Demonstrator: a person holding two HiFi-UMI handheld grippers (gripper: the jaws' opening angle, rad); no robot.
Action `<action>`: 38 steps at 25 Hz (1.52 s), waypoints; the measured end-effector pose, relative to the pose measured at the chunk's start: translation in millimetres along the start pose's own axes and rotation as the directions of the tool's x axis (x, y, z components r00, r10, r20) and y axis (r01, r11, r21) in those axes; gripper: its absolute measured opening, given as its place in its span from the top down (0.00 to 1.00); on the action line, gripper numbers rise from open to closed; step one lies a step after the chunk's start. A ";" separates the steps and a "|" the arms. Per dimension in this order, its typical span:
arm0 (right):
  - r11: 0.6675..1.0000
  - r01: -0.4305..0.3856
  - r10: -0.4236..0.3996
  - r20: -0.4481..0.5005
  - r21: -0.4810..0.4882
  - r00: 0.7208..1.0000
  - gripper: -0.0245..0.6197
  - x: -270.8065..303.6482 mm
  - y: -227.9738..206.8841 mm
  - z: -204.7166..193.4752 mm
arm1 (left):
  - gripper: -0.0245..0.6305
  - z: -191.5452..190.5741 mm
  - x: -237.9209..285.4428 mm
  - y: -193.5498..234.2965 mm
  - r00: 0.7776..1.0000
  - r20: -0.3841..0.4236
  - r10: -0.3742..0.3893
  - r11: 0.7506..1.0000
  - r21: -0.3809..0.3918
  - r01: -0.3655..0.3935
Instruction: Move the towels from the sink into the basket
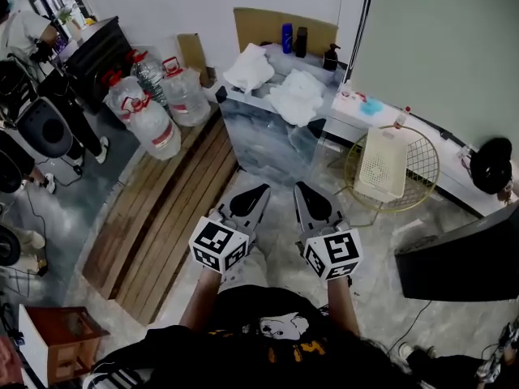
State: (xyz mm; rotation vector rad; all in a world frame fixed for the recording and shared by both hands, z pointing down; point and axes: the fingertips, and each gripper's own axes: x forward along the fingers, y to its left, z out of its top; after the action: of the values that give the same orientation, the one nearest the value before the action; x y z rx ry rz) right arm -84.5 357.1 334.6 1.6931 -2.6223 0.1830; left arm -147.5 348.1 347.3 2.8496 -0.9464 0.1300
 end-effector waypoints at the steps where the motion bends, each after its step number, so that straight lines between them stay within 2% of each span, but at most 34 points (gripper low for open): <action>1: 1.000 0.007 -0.007 -0.005 -0.001 1.000 0.95 10.0 -3.7 -0.8 | 0.95 -0.4 5.6 10.0 1.000 0.001 -0.006 1.000 -0.004 0.006; 6: 0.998 0.053 -0.054 -0.029 -0.014 0.998 0.95 69.9 -18.3 -1.3 | 0.95 0.3 36.7 64.0 0.998 -0.003 -0.062 0.998 -0.007 0.062; 12: 0.994 0.112 -0.111 -0.041 0.018 0.993 0.95 148.2 -36.1 10.3 | 0.95 28.5 69.5 136.4 0.992 0.025 -0.126 0.992 -0.003 0.126; 15: 0.990 0.139 -0.138 -0.042 0.037 0.990 0.95 184.0 -42.4 10.9 | 0.95 33.9 78.9 171.6 0.989 0.025 -0.143 0.990 -0.002 0.143; 21: 0.985 0.172 -0.170 -0.063 0.015 0.983 0.95 237.9 -44.6 6.1 | 0.95 32.1 89.0 230.0 0.987 0.015 -0.161 0.987 -0.010 0.161; 28: 0.978 0.203 -0.207 -0.111 -0.046 0.972 0.95 271.0 -56.3 1.8 | 0.95 25.6 110.7 263.2 0.982 0.009 -0.188 0.981 -0.049 0.188; 38: 0.967 0.253 -0.253 -0.117 -0.020 0.960 0.95 302.4 -120.7 -3.9 | 0.95 22.1 162.8 280.7 0.976 -0.009 -0.219 0.974 -0.061 0.218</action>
State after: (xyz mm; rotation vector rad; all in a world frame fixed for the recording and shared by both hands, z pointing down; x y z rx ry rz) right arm -100.0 34.0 372.3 1.9294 -2.2948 0.2625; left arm -185.1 26.2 374.3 2.8679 -0.6163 0.0986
